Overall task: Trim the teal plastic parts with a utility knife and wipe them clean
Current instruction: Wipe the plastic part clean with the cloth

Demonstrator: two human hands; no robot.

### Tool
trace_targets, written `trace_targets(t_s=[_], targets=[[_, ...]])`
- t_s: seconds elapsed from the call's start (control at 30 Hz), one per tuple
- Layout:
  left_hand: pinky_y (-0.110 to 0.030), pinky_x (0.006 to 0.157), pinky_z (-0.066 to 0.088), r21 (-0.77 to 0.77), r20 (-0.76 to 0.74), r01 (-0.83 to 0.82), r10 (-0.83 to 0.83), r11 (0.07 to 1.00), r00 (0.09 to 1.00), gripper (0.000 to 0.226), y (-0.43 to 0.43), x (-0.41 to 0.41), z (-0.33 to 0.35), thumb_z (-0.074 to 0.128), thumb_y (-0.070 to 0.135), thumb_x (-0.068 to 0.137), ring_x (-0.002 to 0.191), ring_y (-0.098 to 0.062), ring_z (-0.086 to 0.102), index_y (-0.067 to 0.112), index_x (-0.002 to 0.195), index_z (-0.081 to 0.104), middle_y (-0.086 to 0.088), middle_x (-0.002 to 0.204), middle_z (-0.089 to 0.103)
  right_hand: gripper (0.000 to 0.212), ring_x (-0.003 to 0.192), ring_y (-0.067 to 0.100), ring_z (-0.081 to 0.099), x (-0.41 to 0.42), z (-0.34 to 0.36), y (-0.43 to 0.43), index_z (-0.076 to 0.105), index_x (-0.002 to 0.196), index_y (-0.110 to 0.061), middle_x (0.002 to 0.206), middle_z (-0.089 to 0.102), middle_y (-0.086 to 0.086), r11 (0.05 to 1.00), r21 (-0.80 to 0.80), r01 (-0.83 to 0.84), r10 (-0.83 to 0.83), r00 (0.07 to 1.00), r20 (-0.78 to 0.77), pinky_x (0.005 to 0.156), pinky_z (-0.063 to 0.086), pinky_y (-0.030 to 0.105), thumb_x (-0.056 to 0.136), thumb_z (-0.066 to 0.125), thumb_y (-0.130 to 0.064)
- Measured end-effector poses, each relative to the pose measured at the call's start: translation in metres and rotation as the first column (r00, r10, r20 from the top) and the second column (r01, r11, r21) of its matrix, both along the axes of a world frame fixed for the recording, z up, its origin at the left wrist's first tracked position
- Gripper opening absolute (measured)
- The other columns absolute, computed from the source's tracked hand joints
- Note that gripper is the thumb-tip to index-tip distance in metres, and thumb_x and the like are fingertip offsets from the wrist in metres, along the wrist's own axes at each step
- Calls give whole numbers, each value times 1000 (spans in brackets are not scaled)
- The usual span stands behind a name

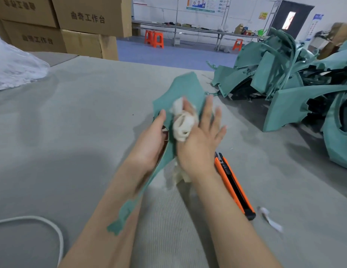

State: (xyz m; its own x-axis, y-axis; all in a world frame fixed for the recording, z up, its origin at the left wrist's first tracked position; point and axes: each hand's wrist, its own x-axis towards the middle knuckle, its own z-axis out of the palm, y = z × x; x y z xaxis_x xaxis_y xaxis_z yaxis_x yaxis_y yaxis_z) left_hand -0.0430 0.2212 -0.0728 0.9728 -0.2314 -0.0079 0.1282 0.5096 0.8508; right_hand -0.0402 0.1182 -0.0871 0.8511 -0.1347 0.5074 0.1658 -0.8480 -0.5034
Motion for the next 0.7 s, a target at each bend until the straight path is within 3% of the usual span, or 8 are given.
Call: trace_targets(t_s=[0.1,0.17,0.23,0.3,0.37,0.5,0.63,0.7], targets=[[-40,83,36,273,18,-91,90,958,996,46,3,-1,-5,54,48,78,90,-29,47,15,109,59,-9,102,52,62,150,30,-1,12,7,-38,20,152,-42,164,0,4,974,91,207,-177,949,-259,119,2,51,97,37,-21],[-38,79,35,334,32,-159,157,929,987,28,2,-1,-3,54,44,80,86,-24,50,18,89,62,-8,92,55,59,137,23,37,9,3,-44,26,151,-36,152,39,2,955,295,35,28,978,-205,109,30,36,97,39,-17],[-34,82,47,300,13,-213,219,930,976,37,6,4,-2,50,39,93,82,-17,67,19,72,73,2,89,71,52,106,11,54,4,4,-37,44,141,-31,120,60,-9,911,394,-123,158,986,-59,85,41,22,93,47,-11],[-34,85,54,64,-31,-110,112,992,993,39,13,7,-1,47,47,95,85,-16,71,20,90,74,0,95,75,28,81,7,55,6,8,-33,61,109,-26,91,62,-13,864,487,-125,129,991,26,67,40,19,90,52,-7],[-33,82,57,-134,-14,11,-13,991,1000,50,17,2,1,54,55,83,90,-18,71,14,105,72,-5,104,73,8,69,10,50,9,12,-33,61,89,-17,77,60,-5,717,696,-46,40,999,26,62,39,24,93,56,-13],[-35,102,47,-280,173,149,-103,948,980,67,2,-9,8,68,65,68,113,-20,63,12,110,71,-6,114,69,18,65,15,51,7,11,-31,60,83,-11,74,59,3,246,965,87,43,994,-100,61,43,29,98,54,-19],[-40,108,41,-42,264,-24,34,999,964,88,-22,-14,4,81,58,57,124,-23,55,17,129,48,-4,129,62,17,82,30,62,6,6,-20,62,85,-11,89,67,16,243,967,76,173,977,-121,78,52,43,98,55,-19],[-47,102,46,35,216,-277,264,960,940,66,-24,-9,3,75,39,75,116,-31,60,8,128,50,-12,122,65,12,88,37,65,5,5,-11,62,96,-8,104,68,24,364,932,8,282,952,-118,87,52,56,97,56,-19]])
